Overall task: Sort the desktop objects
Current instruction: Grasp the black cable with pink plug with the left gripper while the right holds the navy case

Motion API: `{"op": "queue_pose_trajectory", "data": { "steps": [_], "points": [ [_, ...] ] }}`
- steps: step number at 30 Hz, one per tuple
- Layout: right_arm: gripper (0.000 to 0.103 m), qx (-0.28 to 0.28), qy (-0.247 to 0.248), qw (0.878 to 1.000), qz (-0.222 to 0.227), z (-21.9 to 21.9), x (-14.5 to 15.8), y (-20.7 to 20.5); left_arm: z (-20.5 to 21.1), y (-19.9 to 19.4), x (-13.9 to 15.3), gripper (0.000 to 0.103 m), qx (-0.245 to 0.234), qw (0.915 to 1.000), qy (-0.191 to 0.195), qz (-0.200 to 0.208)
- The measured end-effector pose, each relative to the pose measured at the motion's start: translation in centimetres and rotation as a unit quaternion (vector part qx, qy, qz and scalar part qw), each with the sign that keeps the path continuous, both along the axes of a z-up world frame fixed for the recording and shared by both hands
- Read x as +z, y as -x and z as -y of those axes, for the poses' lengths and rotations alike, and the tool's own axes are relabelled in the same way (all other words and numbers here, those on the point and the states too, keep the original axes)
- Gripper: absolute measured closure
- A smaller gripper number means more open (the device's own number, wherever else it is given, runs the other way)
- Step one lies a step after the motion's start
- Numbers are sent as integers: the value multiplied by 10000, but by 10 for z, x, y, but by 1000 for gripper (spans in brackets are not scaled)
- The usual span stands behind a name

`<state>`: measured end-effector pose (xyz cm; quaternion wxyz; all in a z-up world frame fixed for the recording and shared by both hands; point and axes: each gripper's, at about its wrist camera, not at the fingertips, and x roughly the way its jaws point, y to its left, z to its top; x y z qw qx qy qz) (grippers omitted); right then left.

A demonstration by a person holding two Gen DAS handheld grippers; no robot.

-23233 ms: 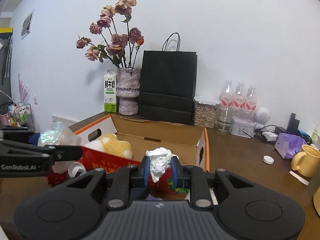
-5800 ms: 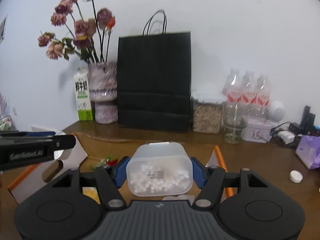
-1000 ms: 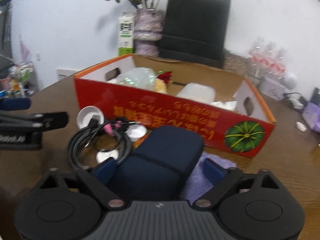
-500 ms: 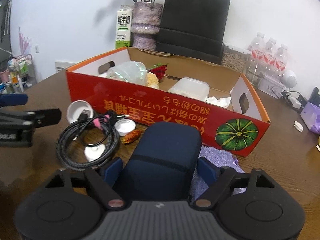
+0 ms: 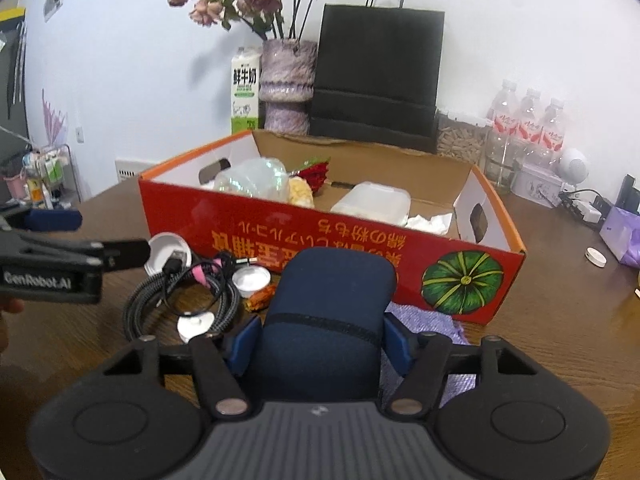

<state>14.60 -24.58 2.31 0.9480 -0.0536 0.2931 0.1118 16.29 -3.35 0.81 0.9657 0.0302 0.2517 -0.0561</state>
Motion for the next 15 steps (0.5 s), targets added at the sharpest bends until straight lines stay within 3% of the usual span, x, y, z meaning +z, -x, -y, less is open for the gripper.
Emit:
{"op": "queue_pose_trajectory", "data": {
  "steps": [7, 13, 15],
  "points": [
    [39, -57, -162, 9996, 214, 11, 14, 8, 9, -3, 0, 10, -129, 9999, -38, -57],
    [39, -192, -213, 9992, 293, 25, 18, 9, 31, -5, -1, 31, -487, 9987, -105, -99],
    [39, -210, -222, 9991, 301, 28, 18, 9, 37, -9, -3, 43, -540, 9984, -125, -147]
  ]
}}
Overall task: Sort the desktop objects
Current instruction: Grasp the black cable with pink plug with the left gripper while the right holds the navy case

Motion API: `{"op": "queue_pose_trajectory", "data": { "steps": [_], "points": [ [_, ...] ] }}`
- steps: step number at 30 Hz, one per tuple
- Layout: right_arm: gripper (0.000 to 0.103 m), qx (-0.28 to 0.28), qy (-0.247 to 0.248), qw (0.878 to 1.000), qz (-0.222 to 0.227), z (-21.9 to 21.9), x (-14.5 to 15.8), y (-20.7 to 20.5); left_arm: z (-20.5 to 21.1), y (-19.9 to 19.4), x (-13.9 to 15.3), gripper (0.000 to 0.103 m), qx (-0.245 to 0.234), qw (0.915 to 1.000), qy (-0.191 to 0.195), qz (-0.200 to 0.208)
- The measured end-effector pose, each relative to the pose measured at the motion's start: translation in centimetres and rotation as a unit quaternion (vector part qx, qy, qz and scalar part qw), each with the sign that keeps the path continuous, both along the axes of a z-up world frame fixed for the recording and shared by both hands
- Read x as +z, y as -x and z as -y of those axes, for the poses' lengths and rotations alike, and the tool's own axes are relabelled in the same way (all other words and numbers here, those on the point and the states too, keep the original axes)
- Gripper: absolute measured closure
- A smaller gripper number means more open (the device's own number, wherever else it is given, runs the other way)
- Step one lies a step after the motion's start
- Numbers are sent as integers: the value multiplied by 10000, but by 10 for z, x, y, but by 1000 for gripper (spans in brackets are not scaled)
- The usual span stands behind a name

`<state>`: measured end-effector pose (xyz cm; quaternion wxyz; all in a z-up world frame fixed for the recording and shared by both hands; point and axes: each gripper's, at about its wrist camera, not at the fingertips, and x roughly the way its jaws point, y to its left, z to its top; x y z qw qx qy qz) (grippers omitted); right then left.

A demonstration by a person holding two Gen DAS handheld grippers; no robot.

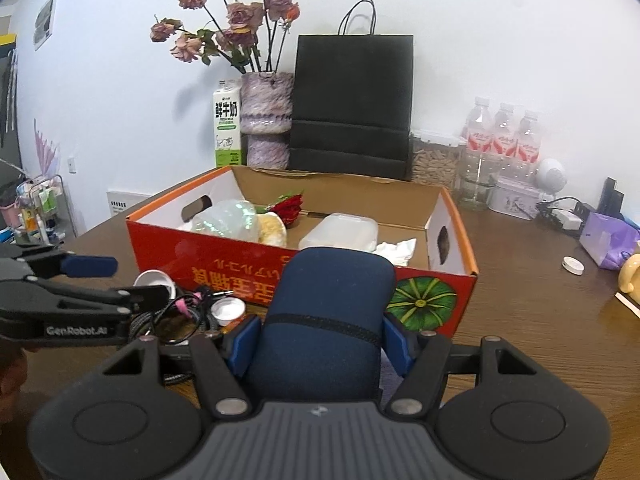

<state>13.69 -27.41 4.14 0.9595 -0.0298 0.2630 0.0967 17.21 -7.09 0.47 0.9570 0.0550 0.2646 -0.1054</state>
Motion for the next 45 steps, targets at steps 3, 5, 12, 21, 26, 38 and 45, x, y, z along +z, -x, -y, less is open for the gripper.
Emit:
{"op": "queue_pose_trajectory", "data": {
  "steps": [3, 5, 12, 21, 26, 38, 45],
  "points": [
    [39, -15, -14, 10000, -10, 5, -2, 0, 7, -6, -4, 51, -8, 9998, -202, -4],
    [39, -23, -39, 10000, -23, 7, -3, 0, 10, -7, -6, 54, 26, 9994, -351, 10],
    [39, 5, -115, 9999, -25, 11, -6, -1, 4, -3, -7, 56, 118, 9995, -267, -99],
    [39, -20, -197, 9998, -40, 14, -10, 0, 6, 1, -1, 70, 96, 9996, -283, 15],
    [39, -35, -236, 9997, -16, 17, -10, 1, 9, 6, 1, 70, 57, 9996, -276, 80],
    [39, 17, -291, 9996, -21, 19, -12, 1, 14, -9, -13, 76, 195, 9989, -289, -328],
    [39, 43, -308, 9995, -61, 19, -15, 0, 14, -9, -14, 90, 153, 9991, -189, -350]
  ]
}}
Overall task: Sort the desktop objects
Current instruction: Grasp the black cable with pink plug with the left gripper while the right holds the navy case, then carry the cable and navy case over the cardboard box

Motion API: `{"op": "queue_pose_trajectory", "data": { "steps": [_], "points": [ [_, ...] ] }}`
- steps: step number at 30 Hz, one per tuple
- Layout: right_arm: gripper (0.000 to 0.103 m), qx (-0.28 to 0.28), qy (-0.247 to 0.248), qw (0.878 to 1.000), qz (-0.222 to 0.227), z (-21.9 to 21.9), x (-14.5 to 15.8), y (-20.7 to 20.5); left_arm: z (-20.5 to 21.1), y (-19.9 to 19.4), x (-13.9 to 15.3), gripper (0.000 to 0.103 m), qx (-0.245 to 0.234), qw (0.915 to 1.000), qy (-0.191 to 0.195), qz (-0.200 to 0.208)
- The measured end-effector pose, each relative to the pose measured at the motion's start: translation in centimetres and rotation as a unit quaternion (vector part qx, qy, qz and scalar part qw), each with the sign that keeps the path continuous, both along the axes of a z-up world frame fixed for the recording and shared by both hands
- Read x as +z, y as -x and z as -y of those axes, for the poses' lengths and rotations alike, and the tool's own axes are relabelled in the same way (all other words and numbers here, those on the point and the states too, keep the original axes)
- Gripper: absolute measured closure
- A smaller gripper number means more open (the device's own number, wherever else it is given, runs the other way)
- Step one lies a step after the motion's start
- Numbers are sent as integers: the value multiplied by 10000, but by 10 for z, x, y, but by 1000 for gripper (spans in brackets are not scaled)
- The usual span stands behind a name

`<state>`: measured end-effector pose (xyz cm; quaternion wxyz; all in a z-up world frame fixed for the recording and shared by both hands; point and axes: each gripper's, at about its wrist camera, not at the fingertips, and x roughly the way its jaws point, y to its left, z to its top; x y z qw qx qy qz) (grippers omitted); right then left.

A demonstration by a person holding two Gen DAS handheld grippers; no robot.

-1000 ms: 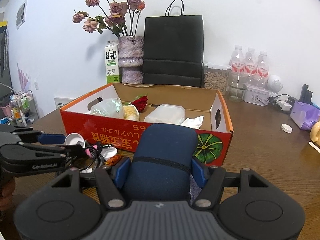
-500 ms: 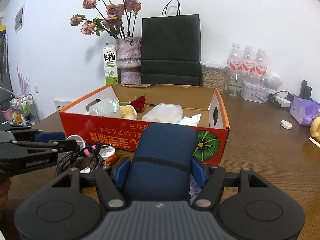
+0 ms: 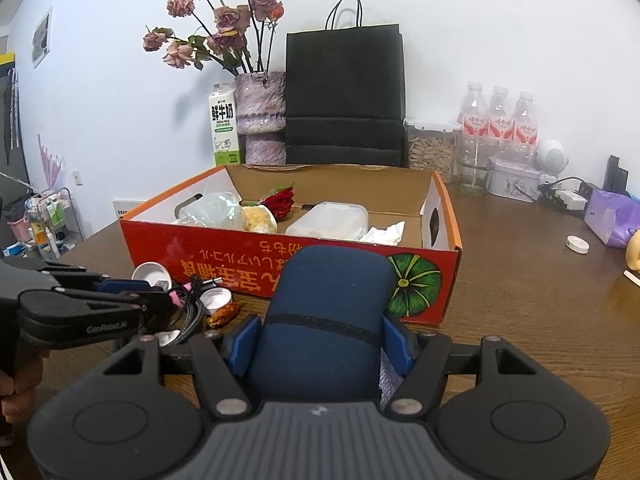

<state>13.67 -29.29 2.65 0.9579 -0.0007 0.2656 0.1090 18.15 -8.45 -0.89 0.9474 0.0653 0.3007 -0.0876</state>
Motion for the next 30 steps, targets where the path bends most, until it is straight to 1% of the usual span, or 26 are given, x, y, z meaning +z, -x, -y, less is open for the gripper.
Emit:
{"op": "queue_pose_trajectory", "data": {
  "steps": [7, 14, 23, 30],
  "points": [
    [39, 46, 14, 10000, 45, -2, 3, 3, 0, 7, 6, 90, -67, 9999, 44, 130],
    [39, 35, 28, 9999, 153, -3, 11, 9, -1, 15, 21, 90, -77, 9993, 98, 354],
    [39, 60, 27, 9991, 427, -8, 33, 16, -3, 17, 48, 90, -69, 9969, 255, 735],
    [39, 76, 9, 9974, 713, -14, 59, 1, -7, -3, 78, 90, 3, 9927, 484, 1109]
  ]
}}
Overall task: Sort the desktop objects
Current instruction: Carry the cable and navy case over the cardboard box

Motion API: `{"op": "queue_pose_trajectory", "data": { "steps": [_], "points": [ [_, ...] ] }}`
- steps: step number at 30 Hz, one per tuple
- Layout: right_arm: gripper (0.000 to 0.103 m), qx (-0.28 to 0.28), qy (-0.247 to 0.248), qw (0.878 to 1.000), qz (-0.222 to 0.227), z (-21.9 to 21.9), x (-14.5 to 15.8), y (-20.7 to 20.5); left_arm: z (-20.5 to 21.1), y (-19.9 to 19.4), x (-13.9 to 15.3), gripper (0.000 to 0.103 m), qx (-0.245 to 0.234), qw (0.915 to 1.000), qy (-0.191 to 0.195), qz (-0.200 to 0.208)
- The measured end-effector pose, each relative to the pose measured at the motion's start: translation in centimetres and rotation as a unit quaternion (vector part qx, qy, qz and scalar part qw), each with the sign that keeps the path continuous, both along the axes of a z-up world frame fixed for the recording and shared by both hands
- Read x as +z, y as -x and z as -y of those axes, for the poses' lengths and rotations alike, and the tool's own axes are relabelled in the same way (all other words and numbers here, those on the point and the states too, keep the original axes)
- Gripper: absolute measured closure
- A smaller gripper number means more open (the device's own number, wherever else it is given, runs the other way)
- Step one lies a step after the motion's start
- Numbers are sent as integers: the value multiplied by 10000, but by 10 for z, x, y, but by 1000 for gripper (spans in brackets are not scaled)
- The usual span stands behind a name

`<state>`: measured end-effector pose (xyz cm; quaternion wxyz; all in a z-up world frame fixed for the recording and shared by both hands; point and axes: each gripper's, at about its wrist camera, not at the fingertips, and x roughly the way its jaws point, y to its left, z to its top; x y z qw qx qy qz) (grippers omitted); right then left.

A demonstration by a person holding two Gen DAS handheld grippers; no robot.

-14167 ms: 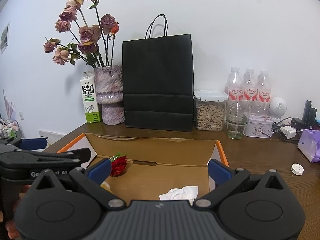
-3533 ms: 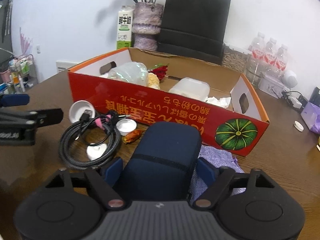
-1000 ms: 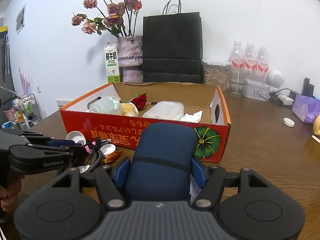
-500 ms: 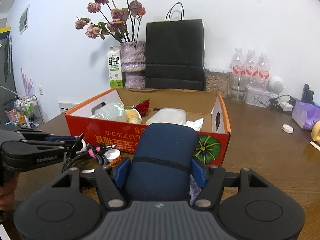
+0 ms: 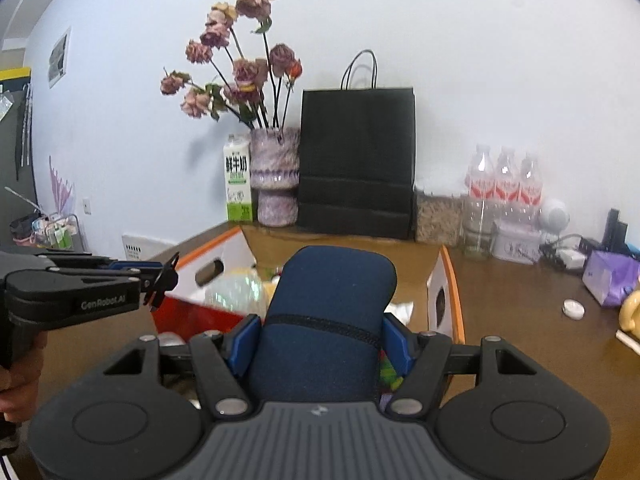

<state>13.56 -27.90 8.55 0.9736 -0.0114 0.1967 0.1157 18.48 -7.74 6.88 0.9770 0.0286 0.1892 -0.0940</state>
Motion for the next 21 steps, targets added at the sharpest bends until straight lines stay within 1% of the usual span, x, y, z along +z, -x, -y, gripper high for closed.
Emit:
{"op": "queue_pose_trajectory", "data": {
  "steps": [6, 11, 16, 19, 21],
  "points": [
    [39, -62, -8, 9998, 170, -4, 18, -36, 0, -33, 17, 90, 85, 9996, 123, 222],
    [39, -186, -50, 9997, 148, 2, 20, -77, 2, -66, 22, 90, 192, 9994, 181, 240],
    [39, -306, 23, 9995, -31, 14, 11, -120, 3, -96, 13, 90, 321, 9992, 233, 90],
    [39, -391, 111, 9990, -181, 21, -1, -141, 0, -110, 3, 90, 445, 9986, 296, -30],
    [39, -464, 134, 9984, -290, 27, -12, -151, 0, -117, -4, 90, 461, 9986, 224, -155]
  ]
}}
